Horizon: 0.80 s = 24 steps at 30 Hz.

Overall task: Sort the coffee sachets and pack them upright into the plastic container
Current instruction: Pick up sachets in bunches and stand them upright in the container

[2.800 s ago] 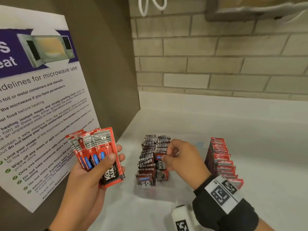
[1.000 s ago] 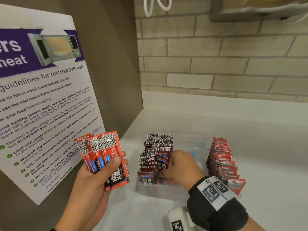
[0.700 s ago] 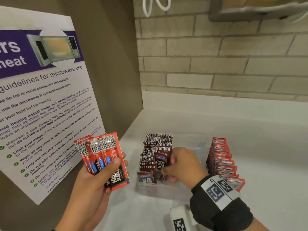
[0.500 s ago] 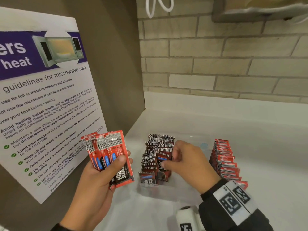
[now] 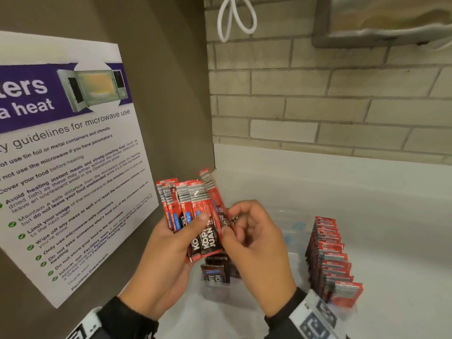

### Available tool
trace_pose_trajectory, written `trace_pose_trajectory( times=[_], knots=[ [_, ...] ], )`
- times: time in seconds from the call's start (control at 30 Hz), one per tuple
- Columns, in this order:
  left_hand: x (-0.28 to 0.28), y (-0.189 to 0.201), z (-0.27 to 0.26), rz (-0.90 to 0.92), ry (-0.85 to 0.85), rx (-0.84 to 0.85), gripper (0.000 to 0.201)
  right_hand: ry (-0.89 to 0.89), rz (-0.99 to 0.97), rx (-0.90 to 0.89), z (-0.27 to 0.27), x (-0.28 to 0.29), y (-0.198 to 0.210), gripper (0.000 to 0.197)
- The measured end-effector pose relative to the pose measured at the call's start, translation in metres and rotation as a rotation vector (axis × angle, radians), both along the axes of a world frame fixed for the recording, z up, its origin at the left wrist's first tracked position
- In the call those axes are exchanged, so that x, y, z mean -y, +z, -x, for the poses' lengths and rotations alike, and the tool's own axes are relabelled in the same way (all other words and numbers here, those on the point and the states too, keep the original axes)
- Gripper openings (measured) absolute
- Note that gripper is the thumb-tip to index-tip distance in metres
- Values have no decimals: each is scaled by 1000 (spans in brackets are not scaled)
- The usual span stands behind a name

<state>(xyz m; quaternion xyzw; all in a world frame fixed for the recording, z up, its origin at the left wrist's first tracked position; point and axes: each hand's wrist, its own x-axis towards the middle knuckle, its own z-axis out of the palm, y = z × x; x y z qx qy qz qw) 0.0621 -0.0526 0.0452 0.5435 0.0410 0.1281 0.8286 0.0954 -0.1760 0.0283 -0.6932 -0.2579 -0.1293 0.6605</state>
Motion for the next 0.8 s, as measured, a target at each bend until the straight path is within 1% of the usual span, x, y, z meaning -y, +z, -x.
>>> trace_pose_trajectory(
  times=[0.07, 0.1, 0.2, 0.27, 0.33, 0.37, 0.4, 0.47, 0.53, 0.6, 0.67, 0.7, 0.8],
  knots=[
    [1, 5, -4, 0, -7, 8, 41, -118, 172, 244, 0, 1, -3, 39],
    [0, 8, -6, 17, -10, 22, 40, -152, 232, 317, 0, 2, -5, 43],
    [-5, 18, -11, 53, 1, 69, 38, -221, 315, 429, -6, 6, -10, 49],
    [-6, 22, -11, 62, 20, 84, 42, -266, 369, 499, -8, 8, -8, 45],
    [-7, 23, -11, 43, 49, 85, 38, -286, 378, 528, -10, 11, -6, 39],
    [-7, 22, -12, 38, 67, 82, 35, -277, 340, 495, -10, 12, -5, 38],
    [-8, 21, -12, 34, 83, 80, 35, -257, 270, 418, -10, 13, -3, 38],
    [-7, 19, -12, 25, 93, 74, 40, -161, 74, 151, -11, 14, 3, 39],
    [-7, 15, -10, 10, 68, 70, 40, -36, -129, -116, -15, 15, 8, 39],
    [-5, 11, -5, -51, 23, 56, 42, 41, -296, -270, -19, 19, 15, 29],
    [-4, 7, 0, -114, -23, 32, 49, 107, -428, -335, -20, 24, 23, 22],
    [-3, 4, 2, -134, -30, 18, 52, 136, -455, -337, -20, 25, 27, 23],
    [0, 0, 6, -177, -37, 2, 53, 183, -427, -325, -17, 26, 32, 32]
  ],
)
